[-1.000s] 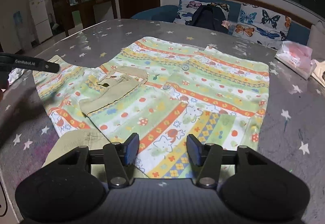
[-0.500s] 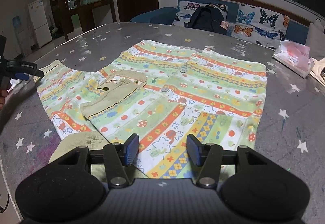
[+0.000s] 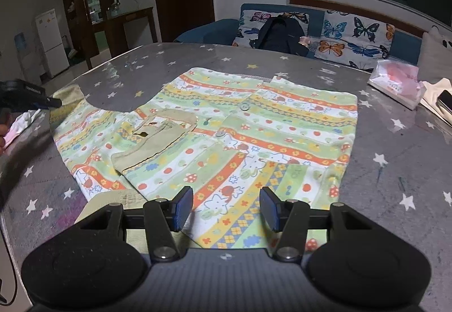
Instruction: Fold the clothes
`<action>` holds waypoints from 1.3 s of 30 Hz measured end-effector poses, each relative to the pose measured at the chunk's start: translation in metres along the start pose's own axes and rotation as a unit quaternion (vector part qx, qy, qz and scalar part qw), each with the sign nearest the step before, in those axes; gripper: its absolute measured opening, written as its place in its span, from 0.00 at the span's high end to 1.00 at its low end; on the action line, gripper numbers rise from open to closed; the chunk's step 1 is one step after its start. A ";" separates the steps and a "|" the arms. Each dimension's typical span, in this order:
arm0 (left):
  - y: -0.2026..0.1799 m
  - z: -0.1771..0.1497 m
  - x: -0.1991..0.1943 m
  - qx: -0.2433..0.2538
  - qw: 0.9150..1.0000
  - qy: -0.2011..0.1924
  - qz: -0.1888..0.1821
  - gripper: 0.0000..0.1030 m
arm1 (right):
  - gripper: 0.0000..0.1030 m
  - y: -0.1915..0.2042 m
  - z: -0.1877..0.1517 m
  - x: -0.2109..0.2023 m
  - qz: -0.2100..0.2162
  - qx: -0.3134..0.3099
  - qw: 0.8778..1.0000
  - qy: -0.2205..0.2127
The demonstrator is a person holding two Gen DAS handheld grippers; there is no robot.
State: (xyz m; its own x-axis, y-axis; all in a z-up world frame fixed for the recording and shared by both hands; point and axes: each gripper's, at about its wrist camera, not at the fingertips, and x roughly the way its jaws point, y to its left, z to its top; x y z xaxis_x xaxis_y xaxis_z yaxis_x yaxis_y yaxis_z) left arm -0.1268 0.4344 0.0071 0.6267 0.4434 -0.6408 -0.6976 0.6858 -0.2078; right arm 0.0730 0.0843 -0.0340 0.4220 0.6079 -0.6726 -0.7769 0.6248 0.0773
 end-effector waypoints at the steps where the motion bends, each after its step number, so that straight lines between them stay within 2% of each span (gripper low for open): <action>1: -0.011 0.001 -0.008 0.006 1.000 -0.004 -0.019 0.90 | 0.49 -0.002 0.000 -0.001 -0.001 0.002 1.000 -0.002; 5: -0.061 0.002 -0.041 0.034 0.994 -0.017 -0.102 0.90 | 0.49 -0.007 -0.001 -0.005 -0.004 0.012 1.000 -0.008; 11: -0.136 -0.010 -0.067 0.079 0.973 -0.016 -0.215 0.90 | 0.49 -0.017 -0.004 -0.016 -0.011 0.024 0.999 -0.018; 18: -0.196 -0.044 -0.060 0.124 0.950 0.032 -0.285 0.90 | 0.49 -0.029 -0.008 -0.026 -0.022 0.039 0.999 -0.026; 26: -0.216 -0.082 -0.037 0.169 0.937 0.081 -0.295 0.87 | 0.49 -0.037 -0.007 -0.030 -0.031 0.049 0.998 -0.034; 29: -0.216 -0.088 -0.032 0.177 0.932 0.096 -0.300 0.77 | 0.49 -0.038 -0.003 -0.031 -0.032 0.052 0.997 -0.039; 32: -0.213 -0.093 -0.033 0.192 0.928 0.097 -0.303 0.61 | 0.49 -0.037 0.001 -0.031 -0.031 0.052 0.997 -0.044; 33: -0.211 -0.093 -0.034 0.196 0.928 0.096 -0.303 0.60 | 0.49 -0.036 0.003 -0.031 -0.031 0.050 0.997 -0.047; 35: -0.203 -0.089 -0.034 0.197 0.928 0.090 -0.302 0.60 | 0.49 -0.033 0.008 -0.030 -0.027 0.045 0.997 -0.049; 39: -0.182 -0.075 -0.023 0.186 0.940 0.080 -0.274 0.62 | 0.51 -0.021 0.015 -0.020 -0.008 0.026 0.999 -0.040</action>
State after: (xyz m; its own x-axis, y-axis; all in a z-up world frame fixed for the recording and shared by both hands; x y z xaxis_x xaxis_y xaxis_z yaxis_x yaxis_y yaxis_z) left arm -0.0401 0.2561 0.0041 0.7752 -0.1076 -0.6224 -0.0967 0.9535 -0.2853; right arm 0.0884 0.0665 -0.0111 0.4728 0.6333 -0.6127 -0.7449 0.6586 0.1060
